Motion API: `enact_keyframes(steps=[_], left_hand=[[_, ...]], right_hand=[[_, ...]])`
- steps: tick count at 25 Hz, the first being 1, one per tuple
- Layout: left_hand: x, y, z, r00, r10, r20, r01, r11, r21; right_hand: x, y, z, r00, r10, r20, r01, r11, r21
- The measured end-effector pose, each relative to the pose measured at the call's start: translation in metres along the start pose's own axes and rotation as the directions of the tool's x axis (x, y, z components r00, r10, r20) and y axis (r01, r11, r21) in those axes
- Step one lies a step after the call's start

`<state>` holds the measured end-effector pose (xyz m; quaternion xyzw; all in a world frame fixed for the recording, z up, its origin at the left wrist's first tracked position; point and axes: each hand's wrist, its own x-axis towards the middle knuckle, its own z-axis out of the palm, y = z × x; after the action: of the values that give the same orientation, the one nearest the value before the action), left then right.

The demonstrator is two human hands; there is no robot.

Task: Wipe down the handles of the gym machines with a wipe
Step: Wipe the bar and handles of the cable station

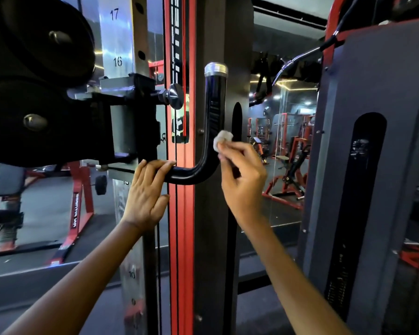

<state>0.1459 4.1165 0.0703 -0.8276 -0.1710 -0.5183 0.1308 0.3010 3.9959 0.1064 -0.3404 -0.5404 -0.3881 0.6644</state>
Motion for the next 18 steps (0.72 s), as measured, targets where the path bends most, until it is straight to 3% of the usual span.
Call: enact_keyframes(steps=[6,11,13,15,18], left_hand=[[-0.002,-0.004,0.004,1.0,-0.008,-0.003,0.008,1.0,-0.023],[0.0,-0.004,0.004,1.0,0.011,-0.027,-0.012,0.999,-0.047],[-0.002,-0.004,0.004,0.999,0.013,-0.04,-0.015,0.998,-0.057],[-0.001,-0.003,0.005,0.998,0.007,-0.059,-0.011,0.998,-0.07],[-0.001,0.0,0.006,0.997,-0.022,-0.078,0.016,0.997,-0.078]], right_hand=[[-0.063,-0.026,0.032,0.948,0.249,-0.2,-0.235,0.968,0.089],[-0.089,-0.049,0.061,0.889,0.458,-0.033,-0.426,0.85,0.311],[-0.087,-0.051,0.063,0.795,0.604,-0.059,-0.529,0.736,0.422],[-0.081,-0.056,0.062,0.628,0.773,-0.086,-0.618,0.563,0.549],[-0.063,-0.059,0.053,0.329,0.936,0.127,-0.653,0.128,0.746]])
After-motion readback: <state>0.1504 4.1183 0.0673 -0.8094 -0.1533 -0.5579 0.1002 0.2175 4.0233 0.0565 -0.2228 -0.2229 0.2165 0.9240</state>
